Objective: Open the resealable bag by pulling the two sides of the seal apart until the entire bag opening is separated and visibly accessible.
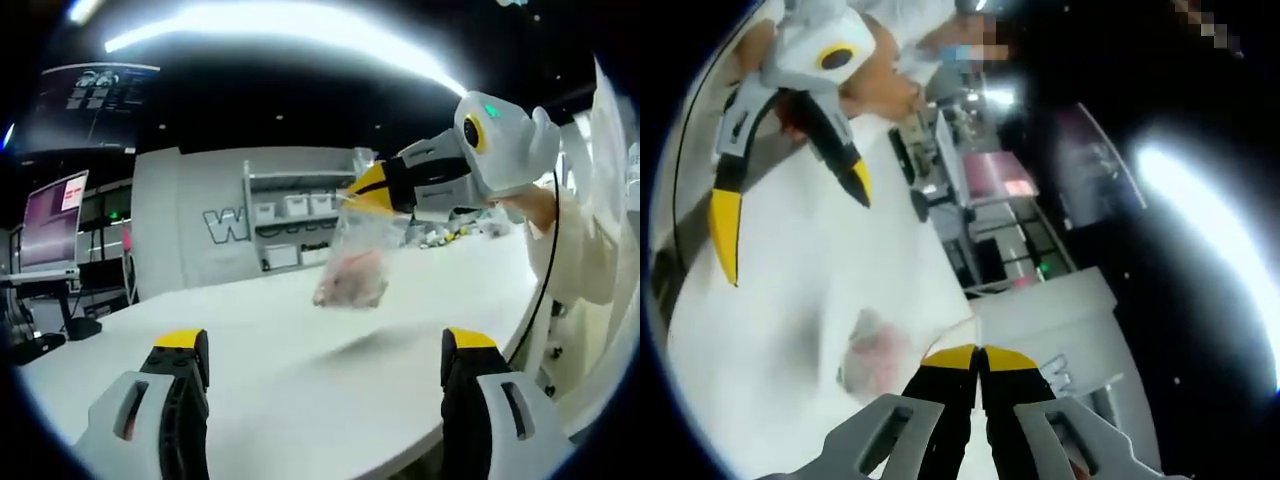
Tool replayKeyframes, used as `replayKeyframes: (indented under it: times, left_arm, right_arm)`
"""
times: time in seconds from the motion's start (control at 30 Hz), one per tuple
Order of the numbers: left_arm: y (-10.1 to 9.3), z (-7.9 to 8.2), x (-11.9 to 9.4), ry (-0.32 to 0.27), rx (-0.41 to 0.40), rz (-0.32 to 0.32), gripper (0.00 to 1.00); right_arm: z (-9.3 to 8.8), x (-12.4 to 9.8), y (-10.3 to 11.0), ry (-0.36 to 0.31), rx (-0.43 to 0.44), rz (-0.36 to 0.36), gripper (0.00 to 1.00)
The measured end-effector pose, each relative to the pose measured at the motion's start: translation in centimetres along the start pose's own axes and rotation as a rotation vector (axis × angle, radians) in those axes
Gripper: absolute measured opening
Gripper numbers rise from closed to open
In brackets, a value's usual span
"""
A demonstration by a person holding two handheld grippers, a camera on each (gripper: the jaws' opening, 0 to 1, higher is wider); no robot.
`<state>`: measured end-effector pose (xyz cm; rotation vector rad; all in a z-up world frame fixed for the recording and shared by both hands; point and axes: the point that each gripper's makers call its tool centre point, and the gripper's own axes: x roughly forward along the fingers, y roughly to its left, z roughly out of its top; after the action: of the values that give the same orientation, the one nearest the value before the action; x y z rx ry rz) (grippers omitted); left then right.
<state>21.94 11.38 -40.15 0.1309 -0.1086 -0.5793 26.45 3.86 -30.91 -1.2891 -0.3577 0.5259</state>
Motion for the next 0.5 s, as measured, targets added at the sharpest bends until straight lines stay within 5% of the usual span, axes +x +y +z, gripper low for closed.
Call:
replayKeyframes:
  times: [0.5]
  left_arm:
    - [0.1,-0.4,0.0,0.018,0.017,0.004,0.95]
  right_arm:
    - [-1.1,1.3,-0.2,0.029,-0.035,0.012,0.00]
